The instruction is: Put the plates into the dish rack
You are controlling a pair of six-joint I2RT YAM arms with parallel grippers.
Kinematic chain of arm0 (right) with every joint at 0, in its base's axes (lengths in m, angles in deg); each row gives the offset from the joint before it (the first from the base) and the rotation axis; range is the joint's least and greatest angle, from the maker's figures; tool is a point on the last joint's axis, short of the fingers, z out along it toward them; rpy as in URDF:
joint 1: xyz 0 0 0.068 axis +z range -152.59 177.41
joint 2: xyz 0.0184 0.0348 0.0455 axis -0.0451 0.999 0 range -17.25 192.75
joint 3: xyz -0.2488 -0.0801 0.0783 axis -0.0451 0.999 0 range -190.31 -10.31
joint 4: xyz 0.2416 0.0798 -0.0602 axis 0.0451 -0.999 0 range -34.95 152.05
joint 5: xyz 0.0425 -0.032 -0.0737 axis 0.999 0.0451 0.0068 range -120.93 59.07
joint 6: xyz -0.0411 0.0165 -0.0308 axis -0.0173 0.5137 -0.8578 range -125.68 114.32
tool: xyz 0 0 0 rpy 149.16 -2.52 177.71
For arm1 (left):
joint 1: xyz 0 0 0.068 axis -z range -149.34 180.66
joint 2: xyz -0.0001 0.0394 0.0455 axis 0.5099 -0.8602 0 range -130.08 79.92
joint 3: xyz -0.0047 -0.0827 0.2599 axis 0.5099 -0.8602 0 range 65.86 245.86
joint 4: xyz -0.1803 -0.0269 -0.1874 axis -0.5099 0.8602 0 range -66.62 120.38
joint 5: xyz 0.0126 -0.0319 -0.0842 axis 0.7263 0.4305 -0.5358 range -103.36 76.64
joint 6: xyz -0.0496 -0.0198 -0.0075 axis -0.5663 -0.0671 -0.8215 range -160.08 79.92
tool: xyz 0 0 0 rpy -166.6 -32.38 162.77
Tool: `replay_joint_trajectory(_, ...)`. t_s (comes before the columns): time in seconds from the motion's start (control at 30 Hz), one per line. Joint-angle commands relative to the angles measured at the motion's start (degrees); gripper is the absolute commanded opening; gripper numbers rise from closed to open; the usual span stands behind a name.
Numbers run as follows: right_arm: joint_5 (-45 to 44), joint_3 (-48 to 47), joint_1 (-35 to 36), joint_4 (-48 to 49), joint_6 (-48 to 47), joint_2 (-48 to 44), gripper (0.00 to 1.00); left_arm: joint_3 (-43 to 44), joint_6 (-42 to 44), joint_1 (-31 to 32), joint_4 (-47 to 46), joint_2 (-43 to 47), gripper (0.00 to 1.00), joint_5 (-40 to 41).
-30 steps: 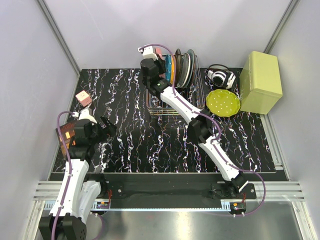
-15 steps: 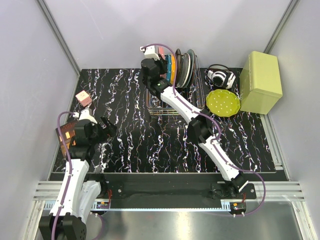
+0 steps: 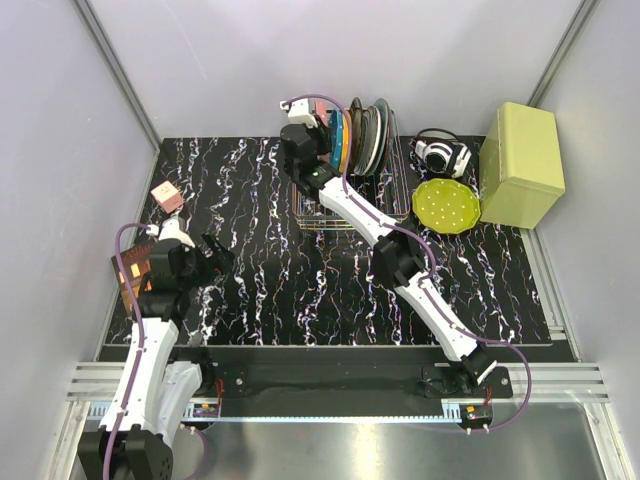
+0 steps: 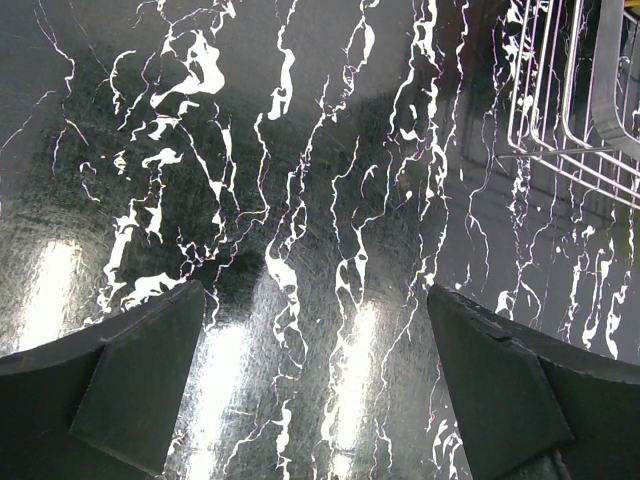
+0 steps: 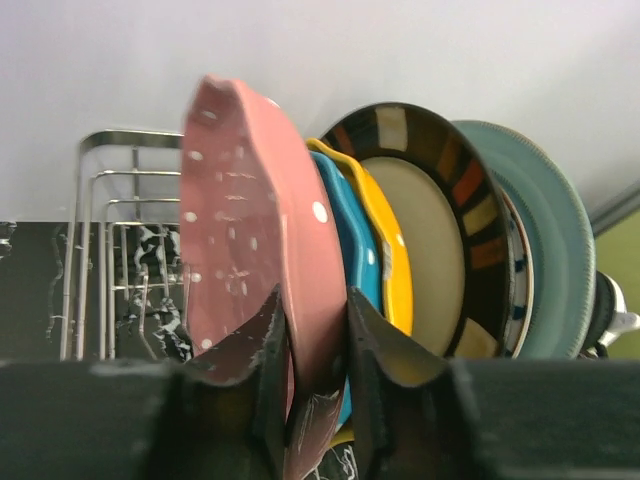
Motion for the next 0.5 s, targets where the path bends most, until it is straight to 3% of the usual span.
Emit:
replay_joint_trajectory(0.0, 0.1, -2.6, -0.6, 6.3, -0.1, -1.2, 0.37, 0.4, -0.1, -0.3, -2.1, -0.5, 0.99, -1.4)
replay_joint_trajectory(0.1, 0.3, -2.3, -0.5, 6.7, -0.3, -1.9, 0.46, 0.6, -0.3, -0.3, -2.1, -0.6, 0.99, -1.7)
replay_joint_trajectory(0.33, -1.0, 0.2, -0.3, 7.1, -1.4, -4.7, 0.46, 0.8, 0.1, -0.2, -2.2, -0.5, 0.99, -1.9)
replay_joint_trajectory(0.47, -3.0, 3.0, 0.6, 6.2, -4.1, -10.4, 0.43, 3.3, 4.8, 0.2, -1.0, -0.8, 0.99, 2.1)
